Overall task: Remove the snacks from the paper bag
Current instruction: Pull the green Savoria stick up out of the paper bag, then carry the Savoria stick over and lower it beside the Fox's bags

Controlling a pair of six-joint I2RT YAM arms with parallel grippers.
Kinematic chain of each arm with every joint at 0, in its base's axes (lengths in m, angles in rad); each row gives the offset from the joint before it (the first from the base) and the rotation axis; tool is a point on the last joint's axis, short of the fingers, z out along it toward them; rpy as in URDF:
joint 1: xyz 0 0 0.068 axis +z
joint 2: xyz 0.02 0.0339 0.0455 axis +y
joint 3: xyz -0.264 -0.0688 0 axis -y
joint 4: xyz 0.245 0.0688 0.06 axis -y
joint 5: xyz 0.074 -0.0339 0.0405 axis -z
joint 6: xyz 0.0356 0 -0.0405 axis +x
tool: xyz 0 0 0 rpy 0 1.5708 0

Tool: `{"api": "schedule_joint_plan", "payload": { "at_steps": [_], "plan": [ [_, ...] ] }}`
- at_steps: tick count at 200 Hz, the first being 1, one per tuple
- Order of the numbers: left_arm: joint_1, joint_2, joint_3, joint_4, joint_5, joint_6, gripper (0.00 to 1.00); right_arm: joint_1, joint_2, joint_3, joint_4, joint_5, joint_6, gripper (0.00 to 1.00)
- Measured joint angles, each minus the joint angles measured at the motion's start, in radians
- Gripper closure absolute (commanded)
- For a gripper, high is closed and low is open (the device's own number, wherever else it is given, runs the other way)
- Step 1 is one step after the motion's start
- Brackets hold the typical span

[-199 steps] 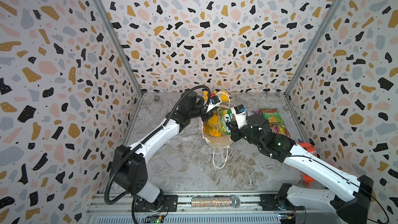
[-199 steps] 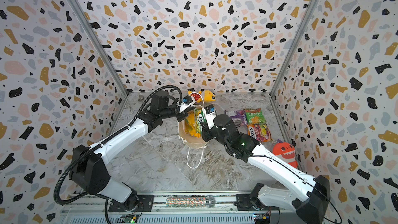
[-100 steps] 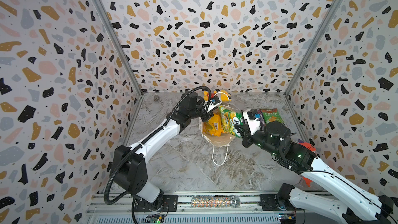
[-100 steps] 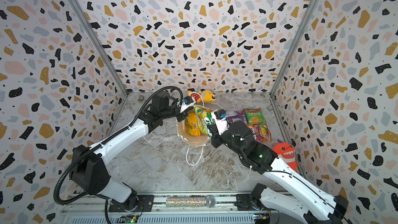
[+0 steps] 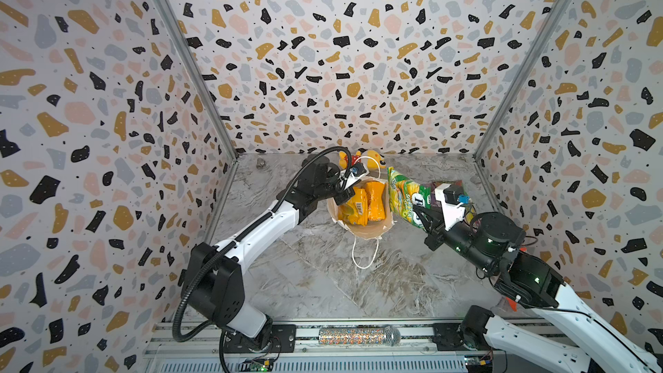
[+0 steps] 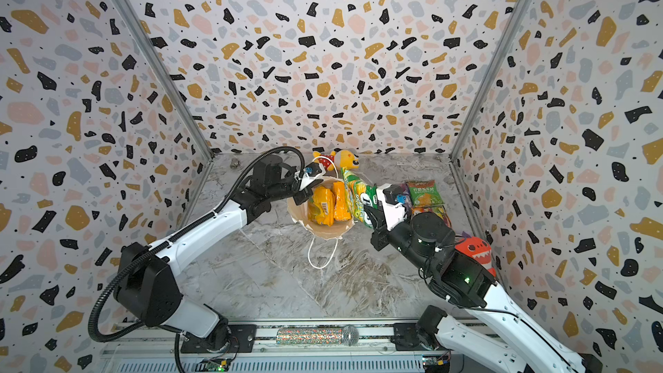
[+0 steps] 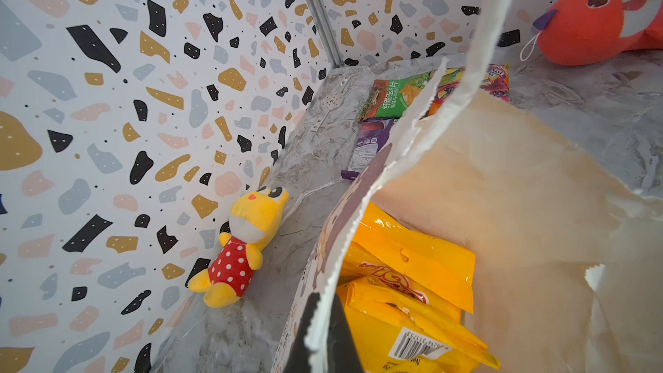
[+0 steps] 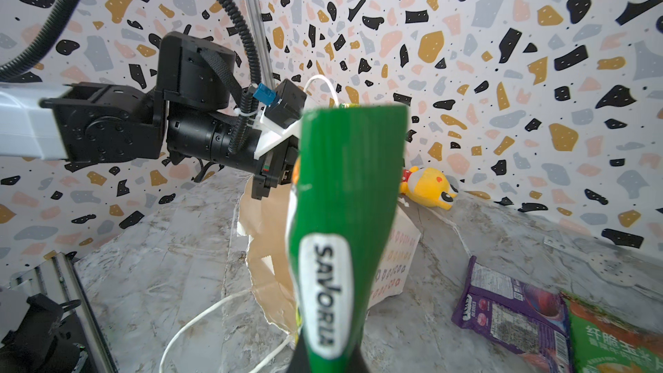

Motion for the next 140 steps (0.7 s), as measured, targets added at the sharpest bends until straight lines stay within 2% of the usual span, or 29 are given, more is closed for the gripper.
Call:
{"api": "schedule_joint_plan", "payload": {
  "at_steps": [79, 102, 117, 140],
  "plan": [
    [-0.004, -0.047, -0.045, 0.015, -0.01, 0.0, 1.0, 0.0, -0.015, 0.072, -0.023, 0.143, -0.031, 1.0],
    [-0.004, -0.048, -0.046, 0.015, -0.016, 0.002, 1.0, -0.033, 0.021, 0.082, -0.032, 0.179, -0.029, 1.0],
    [-0.004, -0.049, -0.047, 0.015, -0.033, 0.003, 1.0, -0.127, 0.072, 0.084, -0.048, 0.138, -0.013, 1.0],
    [-0.002, -0.063, -0.061, 0.018, -0.059, 0.004, 1.0, -0.407, 0.171, 0.079, -0.072, -0.085, 0.032, 1.0]
  ]
}}
